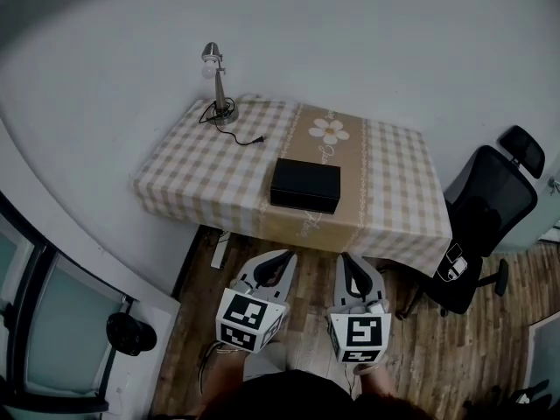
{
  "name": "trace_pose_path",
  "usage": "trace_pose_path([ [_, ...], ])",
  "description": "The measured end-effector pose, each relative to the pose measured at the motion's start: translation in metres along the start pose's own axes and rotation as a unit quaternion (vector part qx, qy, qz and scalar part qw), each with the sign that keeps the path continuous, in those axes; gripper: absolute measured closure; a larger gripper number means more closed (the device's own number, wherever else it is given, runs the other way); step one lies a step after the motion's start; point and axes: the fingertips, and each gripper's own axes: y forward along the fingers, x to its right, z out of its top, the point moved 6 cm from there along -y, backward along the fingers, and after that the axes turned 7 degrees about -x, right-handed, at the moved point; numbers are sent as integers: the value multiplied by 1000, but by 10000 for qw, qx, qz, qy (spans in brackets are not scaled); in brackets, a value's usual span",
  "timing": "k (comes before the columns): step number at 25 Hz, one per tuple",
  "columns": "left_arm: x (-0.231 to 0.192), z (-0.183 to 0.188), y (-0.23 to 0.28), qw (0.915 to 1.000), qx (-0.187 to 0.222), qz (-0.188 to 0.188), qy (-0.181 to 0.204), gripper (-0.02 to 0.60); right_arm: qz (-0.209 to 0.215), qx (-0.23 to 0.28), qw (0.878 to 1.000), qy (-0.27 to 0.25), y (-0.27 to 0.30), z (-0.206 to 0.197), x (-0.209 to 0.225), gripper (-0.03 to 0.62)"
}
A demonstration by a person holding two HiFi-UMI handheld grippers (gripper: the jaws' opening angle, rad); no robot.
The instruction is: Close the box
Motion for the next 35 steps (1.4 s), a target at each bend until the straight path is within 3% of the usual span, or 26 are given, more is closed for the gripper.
trace_pose_path([
  [13, 43, -7, -24, 9997, -123, 112, 186, 554, 2, 133, 9997, 186, -46, -10, 9, 577],
  [24, 68, -5, -44, 9996, -64, 147, 239, 554, 24, 235, 9997, 25, -79, -6, 8, 577],
  [35, 78, -4, -54, 9996, -22, 129, 250, 554, 88, 295, 9987, 400, -95, -6, 10, 577],
])
